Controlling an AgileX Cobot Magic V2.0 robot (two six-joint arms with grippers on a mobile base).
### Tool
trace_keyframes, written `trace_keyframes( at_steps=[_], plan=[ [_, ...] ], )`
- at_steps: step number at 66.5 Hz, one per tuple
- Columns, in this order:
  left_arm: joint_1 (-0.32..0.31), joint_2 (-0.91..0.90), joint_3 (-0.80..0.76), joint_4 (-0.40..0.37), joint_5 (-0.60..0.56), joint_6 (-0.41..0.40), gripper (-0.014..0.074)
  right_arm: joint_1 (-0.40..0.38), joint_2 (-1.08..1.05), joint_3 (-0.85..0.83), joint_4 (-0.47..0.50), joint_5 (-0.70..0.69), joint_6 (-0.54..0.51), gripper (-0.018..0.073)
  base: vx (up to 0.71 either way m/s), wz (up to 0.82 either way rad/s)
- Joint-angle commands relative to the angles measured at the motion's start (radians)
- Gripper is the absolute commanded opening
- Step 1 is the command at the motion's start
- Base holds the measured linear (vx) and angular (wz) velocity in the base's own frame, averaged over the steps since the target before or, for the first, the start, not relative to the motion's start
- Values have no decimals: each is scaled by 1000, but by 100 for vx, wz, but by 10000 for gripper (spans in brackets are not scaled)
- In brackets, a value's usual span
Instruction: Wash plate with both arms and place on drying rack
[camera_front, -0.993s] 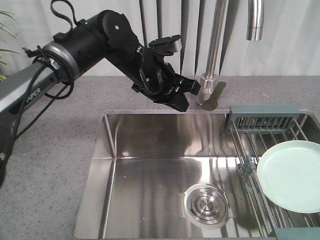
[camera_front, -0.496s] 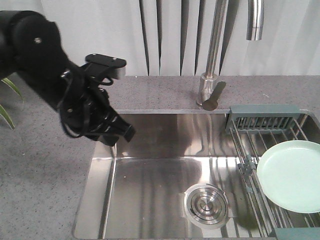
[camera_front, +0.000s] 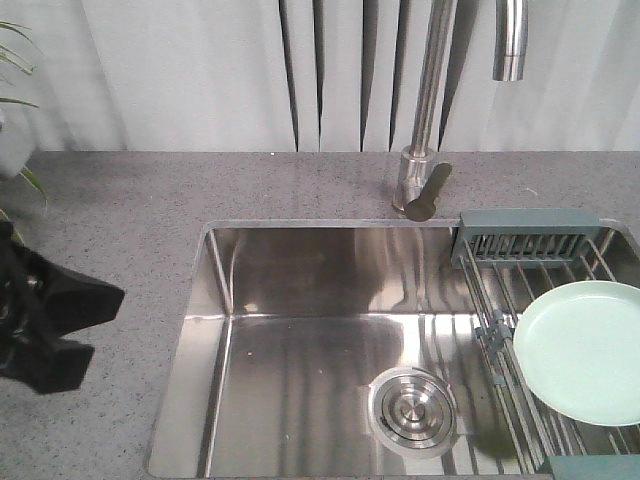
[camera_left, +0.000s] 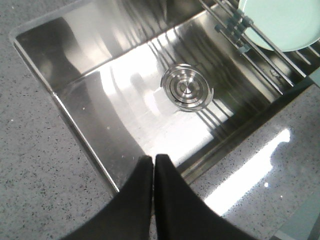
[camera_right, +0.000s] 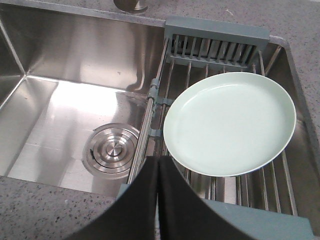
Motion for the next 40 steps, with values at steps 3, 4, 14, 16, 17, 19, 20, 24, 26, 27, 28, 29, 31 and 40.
trace_keyframes(
  at_steps=[3, 4, 14, 16, 17, 19, 20, 24, 26, 27, 28, 29, 31, 40],
  plan=[
    [0, -83, 28, -11, -50, -8, -6, 0, 14, -23, 16, -62, -5, -9, 0, 0],
    [0, -88, 31, -11, -43, -8, -6, 0, 14, -23, 16, -62, -5, -9, 0, 0],
    [0, -132, 35, -11, 21, -8, -6, 0, 14, -23, 16, -62, -5, -9, 0, 0],
    [0, -137, 35, -11, 28, -8, -6, 0, 14, -23, 16, -62, -5, -9, 0, 0],
    [0, -140, 35, -13, 30, -8, -6, 0, 14, -23, 16, -62, -5, -9, 0, 0],
    [0, -146, 35, -12, 38, -8, -6, 0, 14, -23, 16, -62, -5, -9, 0, 0],
    [0, -146, 35, -12, 40, -8, -6, 0, 14, -23, 16, -62, -5, -9, 0, 0],
    [0, -146, 35, -7, 51, 8, -6, 0, 14, -23, 16, -62, -5, -9, 0, 0],
    [0, -146, 35, -1, 51, 21, -6, 0, 14, -23, 16, -62, -5, -9, 0, 0],
    [0, -146, 35, 2, 49, 27, -6, 0, 14, -23, 16, -62, -5, -9, 0, 0],
    [0, -146, 35, 7, 47, 33, -6, 0, 14, -23, 16, -62, -5, -9, 0, 0],
    [0, -146, 35, 7, 43, 42, -6, 0, 14, -23, 16, -62, -5, -9, 0, 0],
    [0, -146, 35, 7, 37, 77, -6, 0, 14, -23, 16, -62, -5, -9, 0, 0],
    [0, -157, 77, 8, 5, 188, -6, 0, 14, -23, 16, -62, -5, -9, 0, 0]
  ],
)
